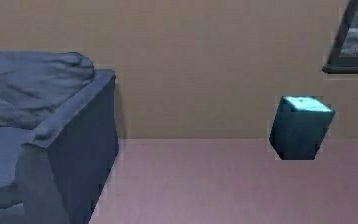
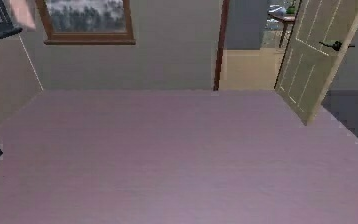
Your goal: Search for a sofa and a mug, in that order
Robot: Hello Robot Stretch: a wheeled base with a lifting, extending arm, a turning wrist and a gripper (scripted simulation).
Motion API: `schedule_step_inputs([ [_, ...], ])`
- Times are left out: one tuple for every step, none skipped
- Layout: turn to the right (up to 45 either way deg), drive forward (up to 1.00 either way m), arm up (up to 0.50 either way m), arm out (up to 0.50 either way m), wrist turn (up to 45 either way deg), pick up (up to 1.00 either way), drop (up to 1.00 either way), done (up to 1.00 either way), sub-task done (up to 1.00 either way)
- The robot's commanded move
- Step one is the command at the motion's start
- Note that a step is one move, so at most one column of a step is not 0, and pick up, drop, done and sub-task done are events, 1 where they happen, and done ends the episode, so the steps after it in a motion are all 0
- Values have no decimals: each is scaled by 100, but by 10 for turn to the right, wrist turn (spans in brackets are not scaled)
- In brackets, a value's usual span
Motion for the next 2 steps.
schedule_step_inputs([
  [0,35,0,0,0,0,0,0,0],
  [-450,0,0,0,0,0,0,0,0],
])
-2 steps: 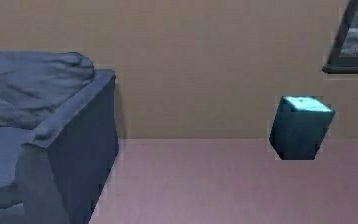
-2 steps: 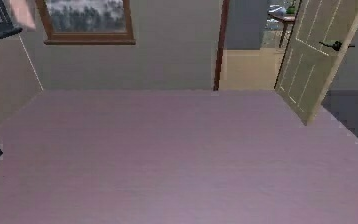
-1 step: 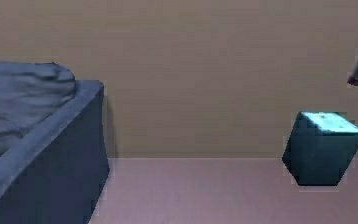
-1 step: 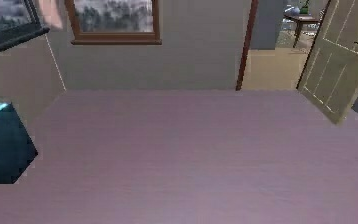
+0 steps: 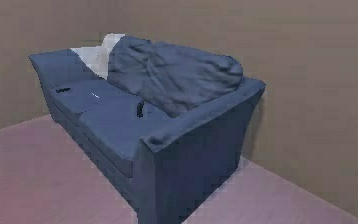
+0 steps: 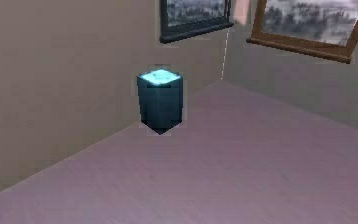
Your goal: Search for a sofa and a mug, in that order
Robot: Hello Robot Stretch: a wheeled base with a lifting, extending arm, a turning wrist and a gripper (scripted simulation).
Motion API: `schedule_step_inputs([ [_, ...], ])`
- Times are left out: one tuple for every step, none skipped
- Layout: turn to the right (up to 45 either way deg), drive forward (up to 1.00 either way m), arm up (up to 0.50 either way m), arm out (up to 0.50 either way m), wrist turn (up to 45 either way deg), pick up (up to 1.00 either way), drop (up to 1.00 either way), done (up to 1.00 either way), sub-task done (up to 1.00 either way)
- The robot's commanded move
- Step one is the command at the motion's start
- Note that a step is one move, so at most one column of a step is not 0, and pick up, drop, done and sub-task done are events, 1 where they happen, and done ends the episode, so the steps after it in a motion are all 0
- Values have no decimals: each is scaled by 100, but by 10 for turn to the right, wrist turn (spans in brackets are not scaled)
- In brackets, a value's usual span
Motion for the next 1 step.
schedule_step_inputs([
  [-150,0,0,0,0,0,0,0,0],
])
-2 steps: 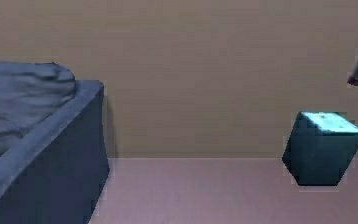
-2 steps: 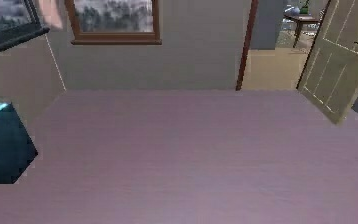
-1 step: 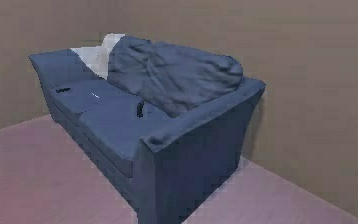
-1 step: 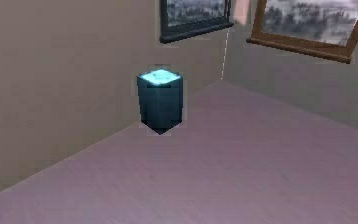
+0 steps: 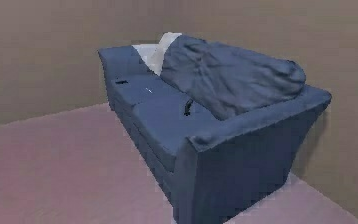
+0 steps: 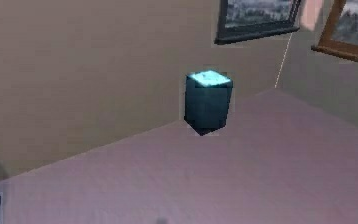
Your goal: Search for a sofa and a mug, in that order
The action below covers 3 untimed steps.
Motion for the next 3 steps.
schedule_step_inputs([
  [0,0,0,0,0,0,0,0,100],
  [450,0,0,0,0,0,0,0,0],
  [450,0,0,0,0,0,0,0,0],
])
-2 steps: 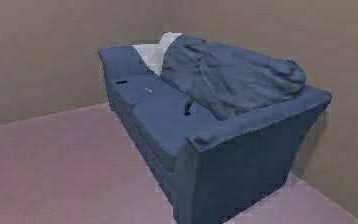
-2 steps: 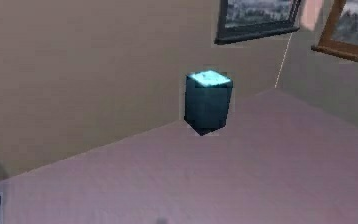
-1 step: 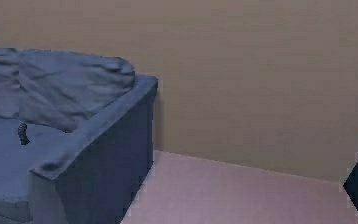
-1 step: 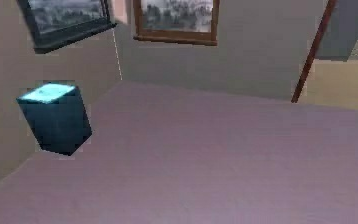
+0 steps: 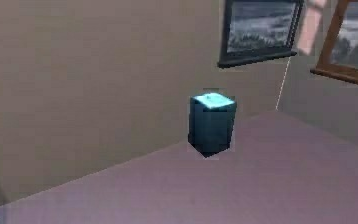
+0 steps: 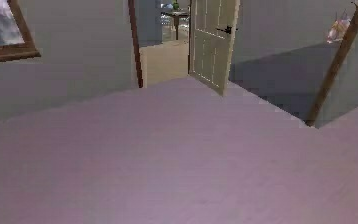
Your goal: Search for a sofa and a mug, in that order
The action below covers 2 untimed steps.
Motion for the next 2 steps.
schedule_step_inputs([
  [450,0,0,0,0,0,0,0,0],
  [390,0,0,0,0,0,0,0,0],
])
